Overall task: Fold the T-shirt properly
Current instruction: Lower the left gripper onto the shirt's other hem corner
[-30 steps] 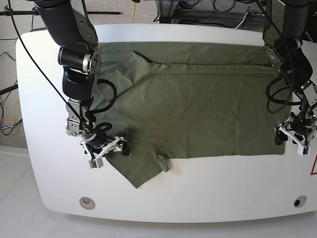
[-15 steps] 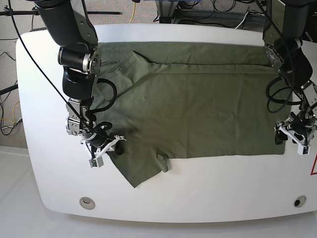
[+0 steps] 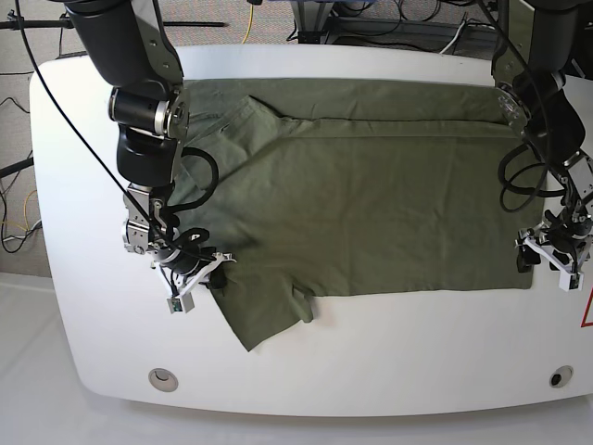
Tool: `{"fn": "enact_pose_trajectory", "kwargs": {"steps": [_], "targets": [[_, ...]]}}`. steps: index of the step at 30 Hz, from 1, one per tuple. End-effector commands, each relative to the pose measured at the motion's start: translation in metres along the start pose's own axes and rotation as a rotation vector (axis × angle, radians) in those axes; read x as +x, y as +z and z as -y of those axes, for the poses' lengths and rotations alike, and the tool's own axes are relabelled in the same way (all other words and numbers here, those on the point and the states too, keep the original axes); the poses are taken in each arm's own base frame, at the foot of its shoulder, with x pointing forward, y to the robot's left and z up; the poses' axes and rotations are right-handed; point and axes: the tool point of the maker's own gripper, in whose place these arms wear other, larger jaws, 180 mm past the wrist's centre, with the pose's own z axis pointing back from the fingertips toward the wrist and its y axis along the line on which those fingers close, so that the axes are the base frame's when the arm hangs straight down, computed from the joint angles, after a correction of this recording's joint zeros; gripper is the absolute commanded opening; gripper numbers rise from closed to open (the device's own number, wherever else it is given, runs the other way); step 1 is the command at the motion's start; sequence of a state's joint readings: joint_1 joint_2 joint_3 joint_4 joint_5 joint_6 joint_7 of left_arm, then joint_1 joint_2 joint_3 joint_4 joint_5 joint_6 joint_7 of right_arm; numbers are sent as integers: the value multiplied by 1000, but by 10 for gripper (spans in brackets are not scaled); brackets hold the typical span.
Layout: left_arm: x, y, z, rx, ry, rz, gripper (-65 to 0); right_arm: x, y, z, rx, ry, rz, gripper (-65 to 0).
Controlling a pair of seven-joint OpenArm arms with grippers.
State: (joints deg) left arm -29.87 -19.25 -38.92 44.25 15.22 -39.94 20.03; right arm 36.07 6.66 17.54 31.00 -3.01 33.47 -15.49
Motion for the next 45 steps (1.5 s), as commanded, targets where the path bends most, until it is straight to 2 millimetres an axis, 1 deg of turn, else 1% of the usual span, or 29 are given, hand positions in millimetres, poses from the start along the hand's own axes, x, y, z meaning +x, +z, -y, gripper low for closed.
{"fn": "enact_pose_trajectory", "kwargs": {"steps": [1, 5, 7, 13, 17, 19, 27, 29, 35, 41, 45], "targets": [[31, 7, -14, 35, -6, 79, -214, 28, 2, 1, 7, 14, 62, -650], [30, 9, -21, 61, 12, 81, -214, 26, 2, 1, 6, 13, 56, -650], [29, 10, -31, 87, 68, 90, -212, 24, 2, 3, -2, 16, 48, -650], [22, 9, -40, 94, 143, 96, -219, 22, 2, 4, -5, 18, 43, -650], [16, 4, -38, 77, 168, 91, -220, 19, 2, 3, -5, 15, 38, -650], [19, 1, -36, 75, 158, 94, -220, 19, 2, 3, -3, 20, 34, -650], [15, -9, -27, 49, 172, 81, -223, 19, 2, 3, -6, 21, 34, -650], [12, -15, -18, 24, 181, 74, -222, 20, 2, 2, 1, 25, 39, -650], [14, -21, -11, 12, 193, 82, -223, 22, 2, 3, 0, 28, 42, -650], [18, -26, -6, 1, 194, 84, -226, 17, 2, 2, 0, 26, 30, -650], [20, -28, -4, -6, 186, 86, -226, 18, 2, 2, 0, 27, 32, -650]]}}
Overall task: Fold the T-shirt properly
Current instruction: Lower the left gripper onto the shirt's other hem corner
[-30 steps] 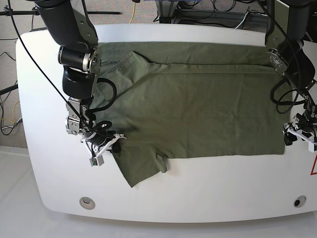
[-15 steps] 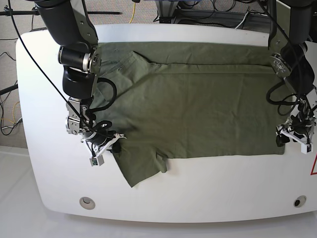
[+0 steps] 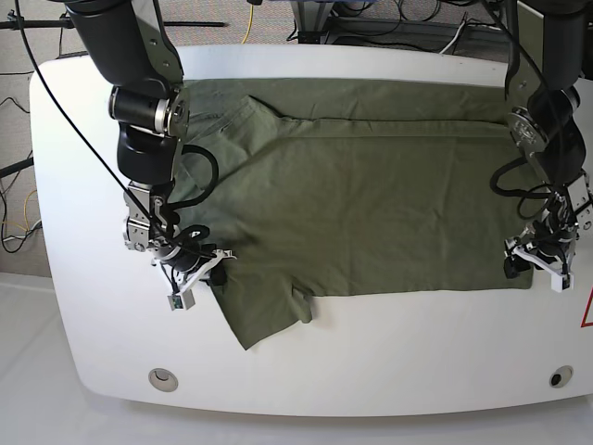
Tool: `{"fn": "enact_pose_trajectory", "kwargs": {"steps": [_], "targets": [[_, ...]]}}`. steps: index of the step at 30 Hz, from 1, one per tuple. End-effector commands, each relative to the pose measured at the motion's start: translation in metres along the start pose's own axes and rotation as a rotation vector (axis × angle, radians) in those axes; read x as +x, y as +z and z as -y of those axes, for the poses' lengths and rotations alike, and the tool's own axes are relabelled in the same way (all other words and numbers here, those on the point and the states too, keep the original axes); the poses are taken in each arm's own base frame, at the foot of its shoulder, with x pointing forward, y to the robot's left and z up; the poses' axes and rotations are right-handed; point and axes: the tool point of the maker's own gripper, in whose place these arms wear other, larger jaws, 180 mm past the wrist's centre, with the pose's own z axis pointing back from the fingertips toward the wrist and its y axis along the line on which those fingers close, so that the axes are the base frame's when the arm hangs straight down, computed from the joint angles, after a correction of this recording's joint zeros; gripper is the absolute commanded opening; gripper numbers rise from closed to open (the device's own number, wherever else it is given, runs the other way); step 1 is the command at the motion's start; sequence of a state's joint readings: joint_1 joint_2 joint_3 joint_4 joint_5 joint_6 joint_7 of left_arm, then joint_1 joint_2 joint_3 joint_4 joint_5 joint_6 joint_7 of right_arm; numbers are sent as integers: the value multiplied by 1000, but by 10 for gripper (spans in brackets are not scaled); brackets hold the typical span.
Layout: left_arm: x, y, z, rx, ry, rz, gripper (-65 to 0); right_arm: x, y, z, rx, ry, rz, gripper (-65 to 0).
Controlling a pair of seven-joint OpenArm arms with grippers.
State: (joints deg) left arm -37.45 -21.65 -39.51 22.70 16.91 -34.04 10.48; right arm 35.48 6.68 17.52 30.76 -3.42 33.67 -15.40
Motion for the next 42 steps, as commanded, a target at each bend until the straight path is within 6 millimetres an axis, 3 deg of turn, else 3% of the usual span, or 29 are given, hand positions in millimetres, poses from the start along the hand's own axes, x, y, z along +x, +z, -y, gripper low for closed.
{"fn": "enact_pose_trajectory", "kwargs": {"steps": [1, 6, 16, 42], "targets": [[34, 5, -8, 13, -11, 79, -227, 25, 2, 2, -1, 25, 46, -650], [20, 0, 1, -6, -63, 23, -227, 21, 2, 1, 3, 24, 31, -650], [13, -1, 9, -29, -94, -2, -230, 22, 1, -2, 11, 27, 33, -650], [9, 2, 5, -30, -81, 9, -234, 25, 2, -1, 7, 30, 36, -650]]}}
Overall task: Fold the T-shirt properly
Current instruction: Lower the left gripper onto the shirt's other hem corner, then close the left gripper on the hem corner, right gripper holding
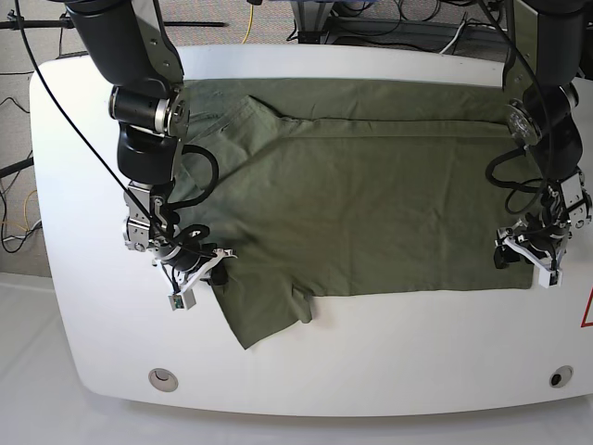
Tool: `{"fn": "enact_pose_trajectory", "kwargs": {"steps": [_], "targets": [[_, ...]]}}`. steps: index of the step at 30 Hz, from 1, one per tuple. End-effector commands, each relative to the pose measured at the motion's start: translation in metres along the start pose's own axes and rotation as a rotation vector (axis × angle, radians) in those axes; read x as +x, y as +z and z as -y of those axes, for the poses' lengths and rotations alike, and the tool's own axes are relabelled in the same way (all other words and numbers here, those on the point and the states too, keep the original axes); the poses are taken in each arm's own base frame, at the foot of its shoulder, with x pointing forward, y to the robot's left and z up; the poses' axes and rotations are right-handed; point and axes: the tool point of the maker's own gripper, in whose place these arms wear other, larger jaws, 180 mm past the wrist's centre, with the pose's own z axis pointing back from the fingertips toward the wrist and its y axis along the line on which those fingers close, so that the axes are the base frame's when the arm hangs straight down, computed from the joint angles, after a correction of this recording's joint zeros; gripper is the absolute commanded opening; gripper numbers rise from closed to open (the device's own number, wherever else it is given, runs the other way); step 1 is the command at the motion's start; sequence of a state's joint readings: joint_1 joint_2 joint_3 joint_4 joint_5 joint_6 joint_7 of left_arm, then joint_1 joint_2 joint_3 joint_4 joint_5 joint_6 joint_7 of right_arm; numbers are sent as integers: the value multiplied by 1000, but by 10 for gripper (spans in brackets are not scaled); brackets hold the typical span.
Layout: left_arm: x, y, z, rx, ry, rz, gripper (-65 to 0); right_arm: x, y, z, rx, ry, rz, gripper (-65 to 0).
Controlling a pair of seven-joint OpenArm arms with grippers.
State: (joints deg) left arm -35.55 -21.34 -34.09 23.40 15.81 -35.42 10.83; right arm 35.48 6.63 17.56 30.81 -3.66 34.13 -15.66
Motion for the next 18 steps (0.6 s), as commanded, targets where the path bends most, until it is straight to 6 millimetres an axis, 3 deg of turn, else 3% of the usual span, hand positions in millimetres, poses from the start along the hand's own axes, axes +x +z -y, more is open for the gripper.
{"fn": "enact_pose_trajectory", "kwargs": {"steps": [1, 18], "targets": [[28, 6, -9, 13, -5, 71, -235, 25, 2, 1, -1, 24, 41, -650], [25, 10, -25, 76, 2, 85, -236, 19, 2, 0, 5, 29, 27, -650]]}}
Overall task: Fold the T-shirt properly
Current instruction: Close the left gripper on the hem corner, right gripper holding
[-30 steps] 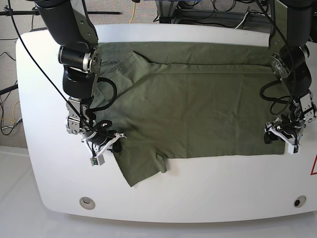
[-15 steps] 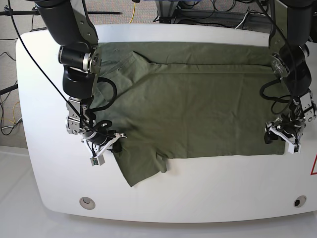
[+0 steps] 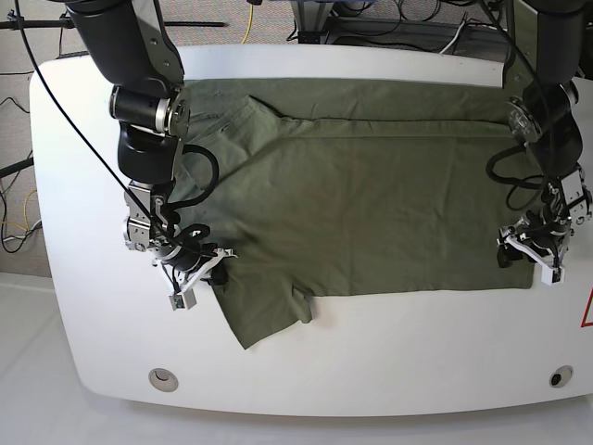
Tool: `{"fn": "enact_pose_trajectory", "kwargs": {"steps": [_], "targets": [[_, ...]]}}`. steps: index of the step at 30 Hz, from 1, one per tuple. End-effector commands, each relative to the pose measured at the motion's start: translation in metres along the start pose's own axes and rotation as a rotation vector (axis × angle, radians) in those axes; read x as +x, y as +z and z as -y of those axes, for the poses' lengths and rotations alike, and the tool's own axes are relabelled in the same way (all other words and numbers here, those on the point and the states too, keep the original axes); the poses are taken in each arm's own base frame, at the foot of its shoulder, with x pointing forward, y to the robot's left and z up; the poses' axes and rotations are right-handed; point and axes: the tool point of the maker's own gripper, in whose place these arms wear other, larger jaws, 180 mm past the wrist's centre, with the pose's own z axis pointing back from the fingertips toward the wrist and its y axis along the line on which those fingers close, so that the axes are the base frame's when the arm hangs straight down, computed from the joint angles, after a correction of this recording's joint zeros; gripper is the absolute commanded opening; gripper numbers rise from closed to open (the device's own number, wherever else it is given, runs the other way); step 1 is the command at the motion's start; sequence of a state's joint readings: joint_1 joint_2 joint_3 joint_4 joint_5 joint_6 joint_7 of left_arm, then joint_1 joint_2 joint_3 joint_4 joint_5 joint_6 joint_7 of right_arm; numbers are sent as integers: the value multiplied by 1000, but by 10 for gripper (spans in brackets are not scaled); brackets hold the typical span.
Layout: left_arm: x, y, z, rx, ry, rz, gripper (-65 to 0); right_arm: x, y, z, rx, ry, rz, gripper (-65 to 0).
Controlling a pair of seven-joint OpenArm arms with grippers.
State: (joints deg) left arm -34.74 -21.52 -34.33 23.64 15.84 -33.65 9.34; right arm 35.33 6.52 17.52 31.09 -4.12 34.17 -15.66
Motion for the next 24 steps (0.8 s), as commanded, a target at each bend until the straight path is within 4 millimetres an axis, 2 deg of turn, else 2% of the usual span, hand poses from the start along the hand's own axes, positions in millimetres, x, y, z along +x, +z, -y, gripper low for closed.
{"fn": "enact_pose_trajectory", "kwargs": {"steps": [1, 8, 10, 24], "targets": [[27, 7, -17, 41, -5, 69, -236, 21, 2, 1, 5, 21, 32, -650], [25, 10, -23, 63, -3, 71, -235, 20, 2, 1, 6, 21, 31, -650], [8, 11, -28, 78, -2, 37, -235, 20, 2, 2, 1, 26, 31, -650], [5, 12, -28, 80, -6, 41, -235, 16, 2, 2, 3, 25, 20, -650]]}}
